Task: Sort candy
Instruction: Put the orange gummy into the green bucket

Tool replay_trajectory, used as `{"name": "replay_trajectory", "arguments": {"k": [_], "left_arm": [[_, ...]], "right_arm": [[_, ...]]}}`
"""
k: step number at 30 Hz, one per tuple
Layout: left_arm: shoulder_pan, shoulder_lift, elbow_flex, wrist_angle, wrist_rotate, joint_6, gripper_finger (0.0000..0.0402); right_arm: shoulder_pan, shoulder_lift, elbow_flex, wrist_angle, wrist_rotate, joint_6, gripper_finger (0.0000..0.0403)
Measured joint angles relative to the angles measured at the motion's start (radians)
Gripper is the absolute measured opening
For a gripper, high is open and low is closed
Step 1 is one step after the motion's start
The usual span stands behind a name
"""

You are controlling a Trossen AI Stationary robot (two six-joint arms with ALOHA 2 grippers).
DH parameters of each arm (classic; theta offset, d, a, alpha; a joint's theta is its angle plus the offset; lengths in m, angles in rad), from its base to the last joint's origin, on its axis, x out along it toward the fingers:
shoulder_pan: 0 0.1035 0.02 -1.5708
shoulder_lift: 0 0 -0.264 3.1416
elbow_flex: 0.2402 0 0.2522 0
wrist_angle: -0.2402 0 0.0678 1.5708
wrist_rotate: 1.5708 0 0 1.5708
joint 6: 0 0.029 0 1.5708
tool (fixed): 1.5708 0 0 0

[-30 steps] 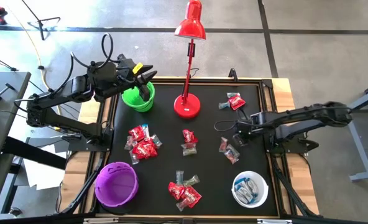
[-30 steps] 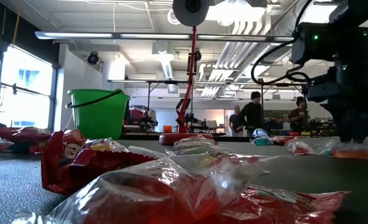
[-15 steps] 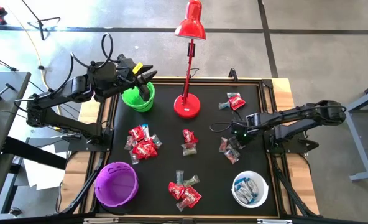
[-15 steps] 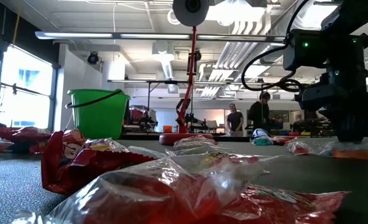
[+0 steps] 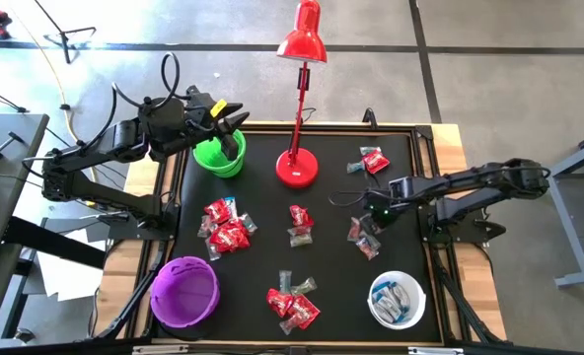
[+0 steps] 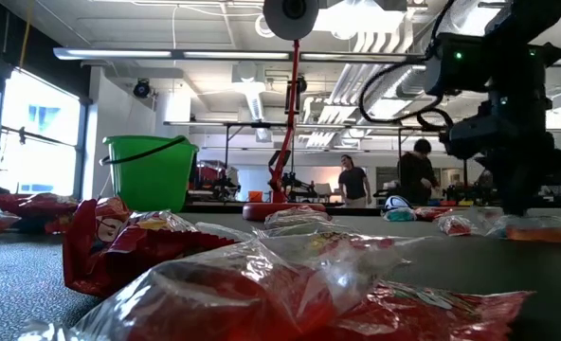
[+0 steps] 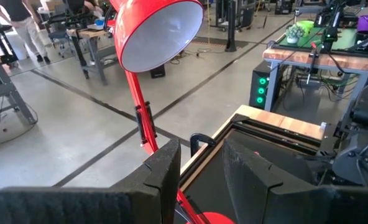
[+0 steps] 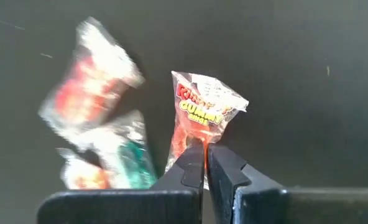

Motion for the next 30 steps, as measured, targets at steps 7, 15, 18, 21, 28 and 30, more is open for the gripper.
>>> {"name": "replay_trajectory", "arguments": {"k": [7,15,18,21,28,30], "left_arm": [[0.000,0.000,0.000,0.000,0.000,0.008,0.0106],[0.000,0.006,0.001,0.001,0.009,-0.041,0.0106],[0.000,0.015,0.001,0.000,0.013,-0.077,0.0106],[0.000,0.032,0.001,0.012,0.047,-0.103,0.0106],[-0.001,0.108,0.001,0.149,0.172,-0.072,0.0106],[-0.001,0.128,0.001,0.201,0.186,-0.045,0.0106]], "right_arm": [[-0.064,0.000,0.170,-0.067,0.198,-0.218,0.0002],[-0.123,0.000,0.496,-0.033,0.540,-0.554,0.0001],[-0.123,0.000,0.617,0.048,0.630,-0.683,0.0001],[-0.123,-0.001,0.704,0.167,0.640,-0.793,0.0000],[-0.123,0.000,0.758,0.402,0.505,-0.867,0.0000],[-0.118,0.003,0.758,0.439,0.444,-0.857,0.0000]]}}
